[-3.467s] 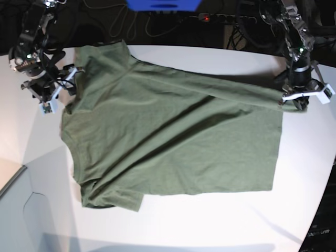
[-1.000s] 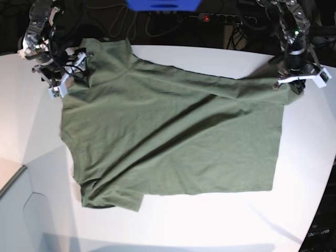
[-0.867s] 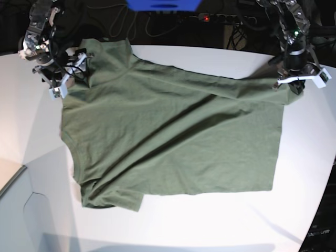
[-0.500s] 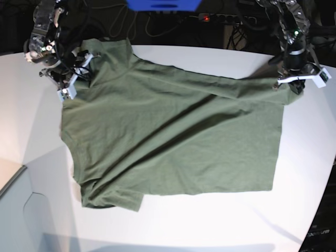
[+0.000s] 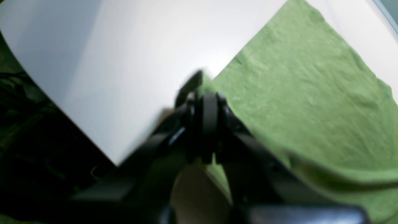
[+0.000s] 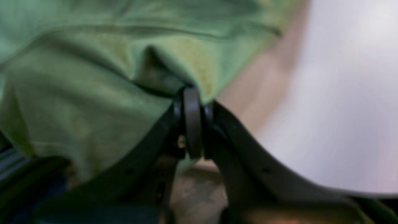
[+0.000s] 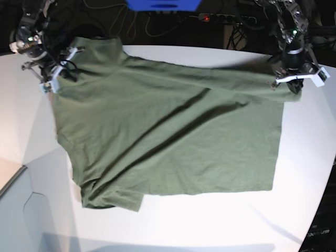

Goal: Layout the t-shirt on the table in an organized manner, then fold the t-shirt properly
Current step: 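Drag the held shirt edges with both grippers to straighten the shirt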

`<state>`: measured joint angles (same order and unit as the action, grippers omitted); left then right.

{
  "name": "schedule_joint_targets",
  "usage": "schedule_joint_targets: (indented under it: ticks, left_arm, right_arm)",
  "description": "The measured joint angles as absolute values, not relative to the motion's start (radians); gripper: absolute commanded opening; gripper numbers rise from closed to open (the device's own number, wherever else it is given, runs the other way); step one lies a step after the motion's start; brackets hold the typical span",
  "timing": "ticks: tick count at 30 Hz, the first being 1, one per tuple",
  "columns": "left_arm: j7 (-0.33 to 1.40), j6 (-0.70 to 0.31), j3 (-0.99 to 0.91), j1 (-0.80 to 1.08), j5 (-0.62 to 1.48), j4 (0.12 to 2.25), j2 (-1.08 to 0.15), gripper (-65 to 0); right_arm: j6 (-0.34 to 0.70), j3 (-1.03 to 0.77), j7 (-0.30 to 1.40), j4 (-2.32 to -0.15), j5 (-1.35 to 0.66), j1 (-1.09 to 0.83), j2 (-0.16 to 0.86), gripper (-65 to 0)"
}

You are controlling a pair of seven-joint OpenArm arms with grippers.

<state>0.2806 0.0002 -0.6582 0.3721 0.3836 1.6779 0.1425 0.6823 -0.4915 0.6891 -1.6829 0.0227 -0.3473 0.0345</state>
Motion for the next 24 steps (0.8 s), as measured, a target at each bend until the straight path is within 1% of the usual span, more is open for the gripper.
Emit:
schedule_joint_targets:
  ticks: [7, 10, 17, 20, 24]
  left_arm:
    - [0.280, 0.000, -0.658, 0.402, 0.383, 1.706, 0.146, -64.9]
    - [0.280, 0.000, -0.658, 0.419, 0.385, 1.735, 0.153, -64.9]
    - [0.280, -0.002, -0.657, 0.494, 0.386, 1.750, 0.153, -64.9]
    - [0.265, -0.004, -0.657, 0.494, 0.384, 1.714, 0.152, -64.9]
    - [0.290, 0.000, -0.657, 0.484, 0.384, 1.649, 0.153, -64.9]
  right_arm:
    - [0.682, -0.514, 0.682, -1.822, 0.015, -0.410, 0.007, -65.0]
    - [0.682, -0.513, 0.684, -1.835, 0.015, -0.433, -0.011, -65.0]
    - [0.682, -0.512, 0.682, -1.837, 0.012, -0.461, -0.011, -65.0]
    - [0.682, -0.512, 0.684, -1.837, 0.012, -0.453, -0.011, -65.0]
    - [0.682, -0.512, 0.688, -1.838, 0.014, -0.426, -0.022, -65.0]
